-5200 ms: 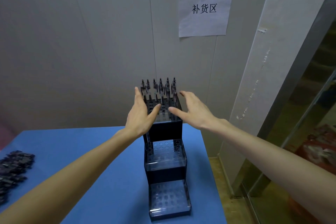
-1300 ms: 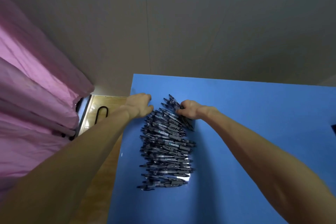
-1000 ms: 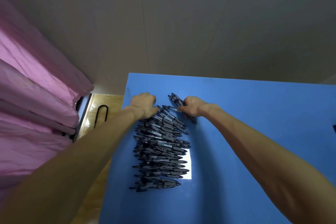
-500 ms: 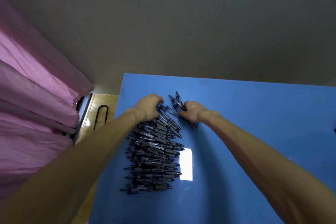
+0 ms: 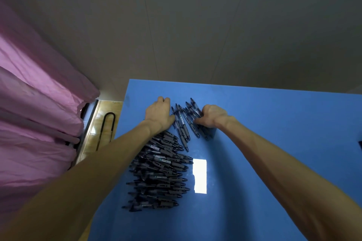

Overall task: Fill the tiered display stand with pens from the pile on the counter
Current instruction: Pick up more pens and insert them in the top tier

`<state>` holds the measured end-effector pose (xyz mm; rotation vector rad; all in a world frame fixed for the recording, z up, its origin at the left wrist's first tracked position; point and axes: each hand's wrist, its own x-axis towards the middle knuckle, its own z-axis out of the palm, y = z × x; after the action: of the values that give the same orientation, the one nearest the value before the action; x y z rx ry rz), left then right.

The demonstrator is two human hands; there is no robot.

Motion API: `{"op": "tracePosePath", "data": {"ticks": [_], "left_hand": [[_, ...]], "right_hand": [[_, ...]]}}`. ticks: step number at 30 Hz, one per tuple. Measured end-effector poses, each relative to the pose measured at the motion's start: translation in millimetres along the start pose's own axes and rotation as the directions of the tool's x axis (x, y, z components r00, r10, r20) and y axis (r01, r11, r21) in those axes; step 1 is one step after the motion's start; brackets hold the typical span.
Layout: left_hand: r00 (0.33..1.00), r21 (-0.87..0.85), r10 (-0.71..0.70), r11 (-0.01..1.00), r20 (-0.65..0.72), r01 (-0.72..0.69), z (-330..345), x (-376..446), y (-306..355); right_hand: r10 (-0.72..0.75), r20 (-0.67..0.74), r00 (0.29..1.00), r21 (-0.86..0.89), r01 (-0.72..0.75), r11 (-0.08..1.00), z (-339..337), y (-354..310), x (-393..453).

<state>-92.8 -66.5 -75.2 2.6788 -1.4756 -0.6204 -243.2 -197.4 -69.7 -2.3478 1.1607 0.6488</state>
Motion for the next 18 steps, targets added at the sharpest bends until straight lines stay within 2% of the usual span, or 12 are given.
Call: {"op": "tracePosePath", "data": {"ticks": [6, 9, 13, 18], "left_hand": [[0.983, 0.014, -0.173, 0.985, 0.059, 0.173, 3.8, -3.7, 25.1], [0.979, 0.000, -0.200, 0.980, 0.040, 0.200, 6.5, 0.9, 39.8], [0.969, -0.112, -0.239, 0.963, 0.055, 0.244, 12.2, 10.7, 54.7], [0.964, -0.167, -0.253, 0.950, 0.080, 0.263, 18.2, 15.9, 75.5]], "right_hand": [[0.006, -0.049, 0.999, -0.040, -0.008, 0.999, -1.3, -1.7, 4.2], [0.007, -0.074, 0.997, -0.040, -0.010, 0.999, -1.4, -2.2, 6.7], [0.046, -0.094, 0.994, 0.023, -0.044, 0.999, -3.8, 3.9, 13.0], [0.097, -0.019, 0.995, 0.089, -0.095, 0.992, -14.9, 32.1, 19.3]]}}
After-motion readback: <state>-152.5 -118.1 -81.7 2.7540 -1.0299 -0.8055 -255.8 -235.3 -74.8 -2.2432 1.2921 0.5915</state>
